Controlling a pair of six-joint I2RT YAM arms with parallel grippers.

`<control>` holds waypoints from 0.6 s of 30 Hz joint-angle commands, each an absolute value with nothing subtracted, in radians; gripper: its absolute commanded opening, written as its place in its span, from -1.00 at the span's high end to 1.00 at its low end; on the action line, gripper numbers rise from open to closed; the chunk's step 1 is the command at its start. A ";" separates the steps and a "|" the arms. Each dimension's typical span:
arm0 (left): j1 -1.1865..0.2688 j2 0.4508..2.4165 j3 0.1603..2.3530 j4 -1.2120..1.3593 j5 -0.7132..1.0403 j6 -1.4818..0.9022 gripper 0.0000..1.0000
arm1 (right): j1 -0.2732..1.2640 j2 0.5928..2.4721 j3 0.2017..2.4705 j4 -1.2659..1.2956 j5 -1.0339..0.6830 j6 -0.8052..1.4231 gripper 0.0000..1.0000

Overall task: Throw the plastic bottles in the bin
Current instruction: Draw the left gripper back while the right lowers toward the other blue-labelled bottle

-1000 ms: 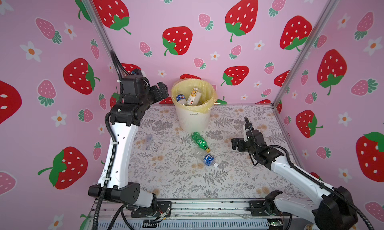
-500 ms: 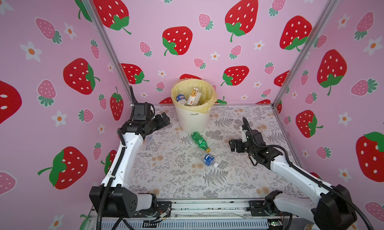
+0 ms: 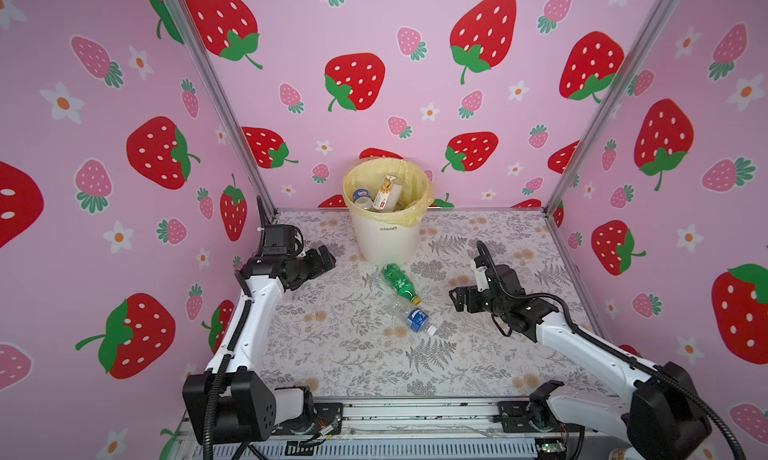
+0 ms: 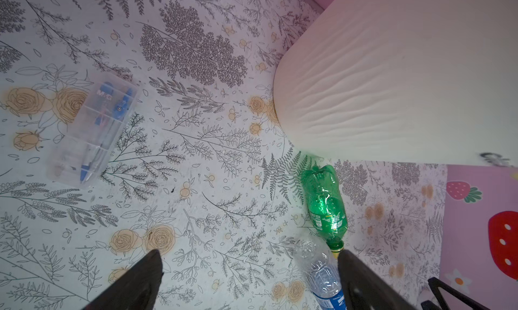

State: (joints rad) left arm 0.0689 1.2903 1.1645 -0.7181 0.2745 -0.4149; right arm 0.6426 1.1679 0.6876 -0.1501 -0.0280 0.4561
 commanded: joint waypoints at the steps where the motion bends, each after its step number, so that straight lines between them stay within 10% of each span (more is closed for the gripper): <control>1: 0.083 1.264 1.164 -0.740 0.302 -0.388 -0.98 | 0.693 1.181 0.672 -0.127 -0.011 0.475 -0.99; 18: 0.169 1.245 1.116 -0.679 0.441 -0.448 -0.98 | 0.885 1.211 0.616 -0.001 0.021 0.510 -0.99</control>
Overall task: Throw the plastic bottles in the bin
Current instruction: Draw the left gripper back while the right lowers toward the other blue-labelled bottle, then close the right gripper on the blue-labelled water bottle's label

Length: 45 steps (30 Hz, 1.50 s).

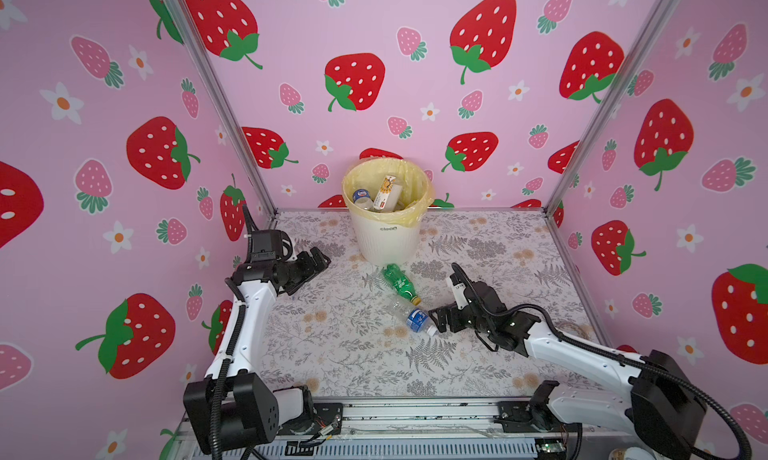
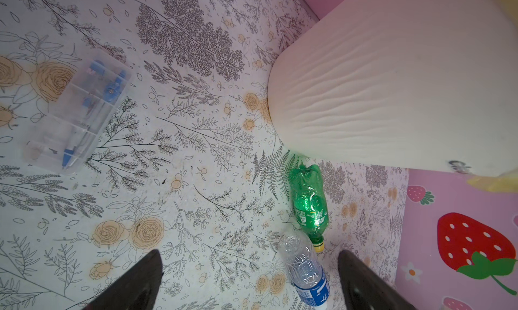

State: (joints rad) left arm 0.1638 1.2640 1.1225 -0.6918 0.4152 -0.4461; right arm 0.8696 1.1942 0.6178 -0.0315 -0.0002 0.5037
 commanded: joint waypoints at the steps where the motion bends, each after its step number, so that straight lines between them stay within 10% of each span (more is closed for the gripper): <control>1: 0.168 1.246 1.113 -0.679 0.442 -0.448 -0.98 | 0.889 1.218 0.618 -0.001 0.021 0.506 -0.99; 45: 0.253 1.267 1.095 -0.652 0.545 -0.474 -0.98 | 0.988 1.601 0.774 0.111 -0.088 0.482 -0.58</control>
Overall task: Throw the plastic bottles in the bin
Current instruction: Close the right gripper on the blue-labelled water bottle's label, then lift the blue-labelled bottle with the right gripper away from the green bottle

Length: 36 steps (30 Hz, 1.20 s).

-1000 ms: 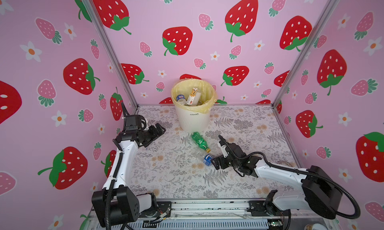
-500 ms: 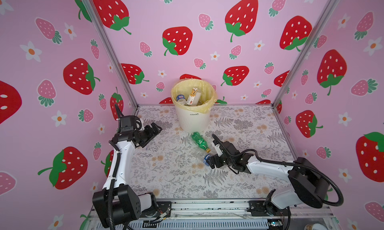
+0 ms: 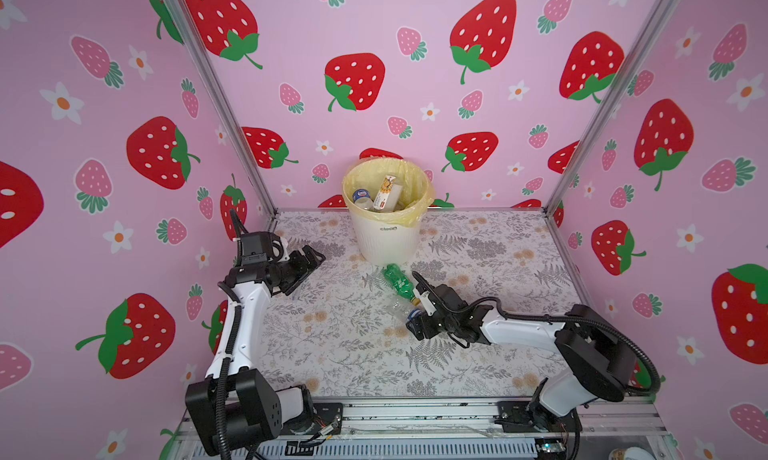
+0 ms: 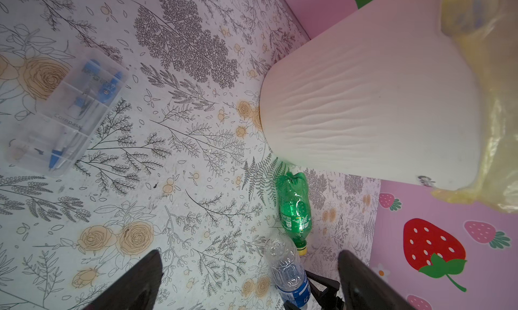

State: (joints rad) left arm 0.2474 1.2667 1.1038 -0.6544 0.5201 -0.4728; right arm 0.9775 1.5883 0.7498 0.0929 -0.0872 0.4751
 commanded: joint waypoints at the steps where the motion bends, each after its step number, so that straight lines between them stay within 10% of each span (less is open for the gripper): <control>1: 0.253 1.268 1.097 -0.653 0.545 -0.476 -0.98 | 0.990 1.604 0.773 0.110 -0.086 0.485 -0.52; 13: 0.255 1.269 1.095 -0.652 0.545 -0.477 -0.98 | 0.994 1.604 0.761 0.131 -0.093 0.490 -0.18; 36: 0.262 1.261 1.097 -0.658 0.531 -0.469 -0.98 | 1.002 1.308 0.667 0.046 0.030 0.547 -0.16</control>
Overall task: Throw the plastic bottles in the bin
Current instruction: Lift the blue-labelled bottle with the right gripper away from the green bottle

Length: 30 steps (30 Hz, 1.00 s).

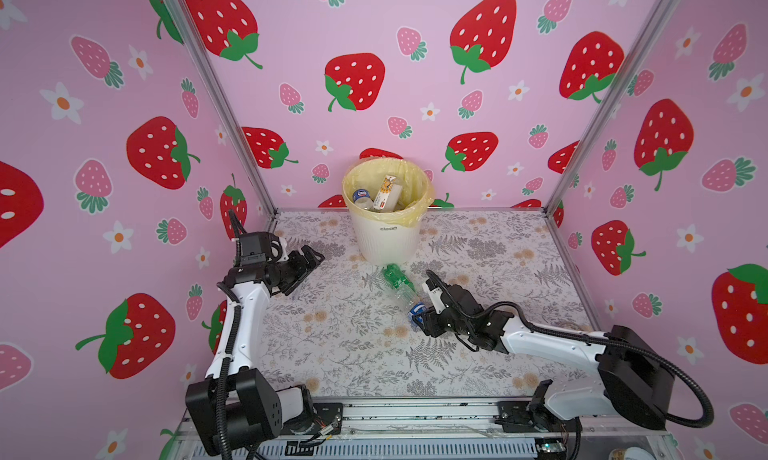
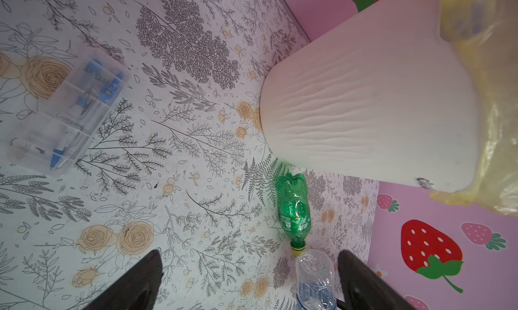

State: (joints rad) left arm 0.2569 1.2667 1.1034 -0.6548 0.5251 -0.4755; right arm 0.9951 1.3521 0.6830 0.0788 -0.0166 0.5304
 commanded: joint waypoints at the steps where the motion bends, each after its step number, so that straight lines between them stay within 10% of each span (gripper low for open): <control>1: 0.263 1.261 1.097 -0.659 0.531 -0.468 -0.98 | 1.002 1.293 0.665 0.041 0.043 0.553 -0.16; 30: 0.262 1.253 1.094 -0.651 0.545 -0.468 -0.98 | 1.002 0.833 0.642 -0.134 0.376 0.621 -0.15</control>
